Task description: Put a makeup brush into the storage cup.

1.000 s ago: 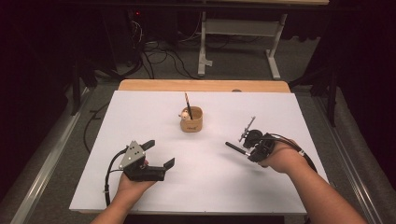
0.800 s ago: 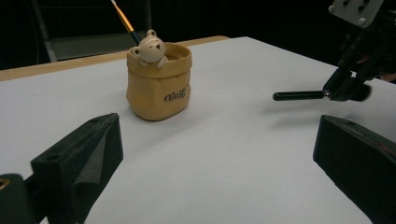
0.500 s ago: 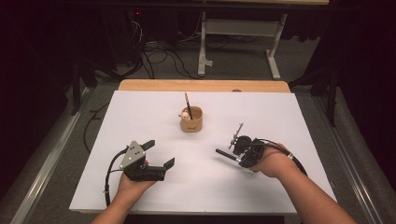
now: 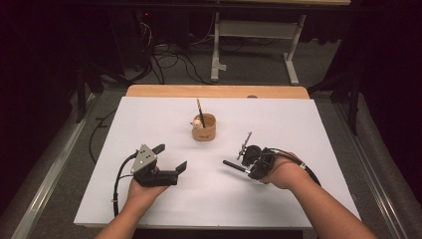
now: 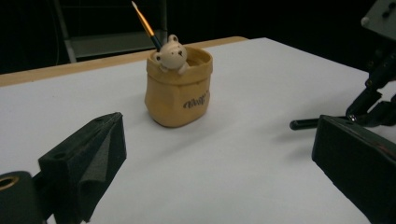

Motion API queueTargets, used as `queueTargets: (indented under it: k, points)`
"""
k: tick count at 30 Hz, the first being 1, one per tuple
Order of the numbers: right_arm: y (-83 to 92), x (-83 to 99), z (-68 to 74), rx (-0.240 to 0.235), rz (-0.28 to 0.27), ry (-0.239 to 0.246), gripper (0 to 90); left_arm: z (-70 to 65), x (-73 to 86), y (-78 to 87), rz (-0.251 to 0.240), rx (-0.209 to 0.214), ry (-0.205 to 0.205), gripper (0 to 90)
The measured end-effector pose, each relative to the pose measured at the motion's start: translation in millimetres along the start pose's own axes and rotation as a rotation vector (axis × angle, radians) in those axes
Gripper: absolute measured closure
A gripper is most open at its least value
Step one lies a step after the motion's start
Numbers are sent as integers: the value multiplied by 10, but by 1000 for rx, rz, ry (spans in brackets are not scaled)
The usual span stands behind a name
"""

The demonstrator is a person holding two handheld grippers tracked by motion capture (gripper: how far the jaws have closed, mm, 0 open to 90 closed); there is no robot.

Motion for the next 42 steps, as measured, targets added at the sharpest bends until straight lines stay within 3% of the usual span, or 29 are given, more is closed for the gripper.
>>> queueTargets:
  k: [5,8,13,22,28,42]
  points:
    - [46,-13,-18,5,-6,0,798,-21,-147,-105,-17,2,-22,53]
    - [70,-20,-18,5,-7,2,798,-39,-161,-200,-13,4,-7,55]
    - [107,-29,-13,3,-15,4,798,-84,-119,-315,-5,-4,-14,59]
    - [115,-38,-21,0,-21,10,797,-215,28,-366,-8,-12,-113,60]
    - [104,-58,-7,-7,-15,16,797,-225,113,-389,7,-29,-169,66]
    - [114,-158,23,-21,-19,81,797,-300,244,-406,40,-47,-316,71]
Point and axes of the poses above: each handheld gripper's, and its own axes: y roughly backward along the jaws, x roughly out of its underside, z roughly to its left, the point moved 7 cm from there along -y, roughly forward along the jaws, and after that the axes turned 10 degrees about -x, right-handed, at the moved point
